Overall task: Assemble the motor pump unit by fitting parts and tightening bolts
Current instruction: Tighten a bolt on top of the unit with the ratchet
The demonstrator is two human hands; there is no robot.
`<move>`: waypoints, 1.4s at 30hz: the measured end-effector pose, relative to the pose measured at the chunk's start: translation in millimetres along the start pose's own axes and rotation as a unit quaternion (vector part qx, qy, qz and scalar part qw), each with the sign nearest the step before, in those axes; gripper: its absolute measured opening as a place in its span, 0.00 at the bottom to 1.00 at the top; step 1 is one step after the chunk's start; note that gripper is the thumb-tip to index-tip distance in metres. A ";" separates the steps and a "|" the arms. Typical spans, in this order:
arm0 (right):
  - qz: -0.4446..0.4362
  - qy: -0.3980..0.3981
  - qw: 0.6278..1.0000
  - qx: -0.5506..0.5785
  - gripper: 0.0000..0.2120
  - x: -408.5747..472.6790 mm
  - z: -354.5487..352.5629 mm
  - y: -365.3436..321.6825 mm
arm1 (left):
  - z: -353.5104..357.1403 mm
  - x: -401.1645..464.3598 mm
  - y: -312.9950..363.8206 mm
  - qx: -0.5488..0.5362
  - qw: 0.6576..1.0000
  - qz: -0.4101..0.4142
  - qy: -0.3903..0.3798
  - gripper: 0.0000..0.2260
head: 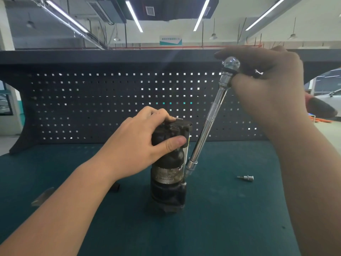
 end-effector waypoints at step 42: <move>-0.032 -0.047 0.992 -0.109 0.24 -5.8 26.1 -27.3 | -2.4 6.9 18.1 0.053 0.998 -0.002 0.026 0.38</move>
Point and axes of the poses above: each hand's wrist, its own x-axis towards the middle knuckle, its own z-axis out of the palm, y = z × x, the point moved 9 cm from there along x, towards the middle knuckle, and after that the axes turned 7 degrees about -y, right-handed, at the moved point
